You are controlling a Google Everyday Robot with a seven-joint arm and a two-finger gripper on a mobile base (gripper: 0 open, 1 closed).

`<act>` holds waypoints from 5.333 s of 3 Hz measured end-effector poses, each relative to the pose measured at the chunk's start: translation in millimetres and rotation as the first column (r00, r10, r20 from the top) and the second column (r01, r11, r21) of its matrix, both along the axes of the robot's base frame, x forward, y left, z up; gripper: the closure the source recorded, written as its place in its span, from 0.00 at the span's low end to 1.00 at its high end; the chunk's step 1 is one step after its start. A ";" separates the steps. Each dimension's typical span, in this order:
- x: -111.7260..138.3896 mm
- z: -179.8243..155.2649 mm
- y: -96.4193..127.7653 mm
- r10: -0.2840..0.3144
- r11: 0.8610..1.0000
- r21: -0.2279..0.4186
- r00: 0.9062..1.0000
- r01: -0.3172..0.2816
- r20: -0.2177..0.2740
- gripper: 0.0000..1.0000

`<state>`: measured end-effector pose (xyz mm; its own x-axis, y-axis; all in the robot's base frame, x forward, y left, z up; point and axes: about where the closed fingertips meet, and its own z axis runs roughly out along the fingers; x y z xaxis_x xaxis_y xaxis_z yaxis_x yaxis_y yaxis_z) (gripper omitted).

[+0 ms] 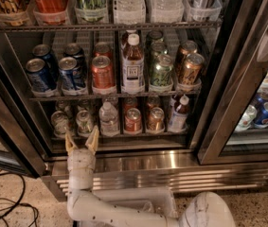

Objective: Pick 7up can from bottom shelf of fridge

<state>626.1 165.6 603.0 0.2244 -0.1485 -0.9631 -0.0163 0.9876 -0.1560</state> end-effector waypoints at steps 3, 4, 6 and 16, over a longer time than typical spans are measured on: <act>28.8 -1.3 3.4 -0.012 0.996 0.084 0.999 0.014 -0.030 0.30; 39.6 -3.2 5.5 -0.013 0.996 0.091 0.999 0.016 -0.029 0.30; 65.7 -11.3 7.6 -0.012 0.997 0.081 0.999 0.015 -0.038 0.30; -64.0 123.4 -154.6 0.628 0.778 0.134 0.756 -0.614 -0.185 1.00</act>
Offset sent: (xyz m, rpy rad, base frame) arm 0.0204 0.0024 -0.0079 0.0732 0.0626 0.0023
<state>562.1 11.0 726.4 0.0413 0.0132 -0.9991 -0.6544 0.7559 -0.0170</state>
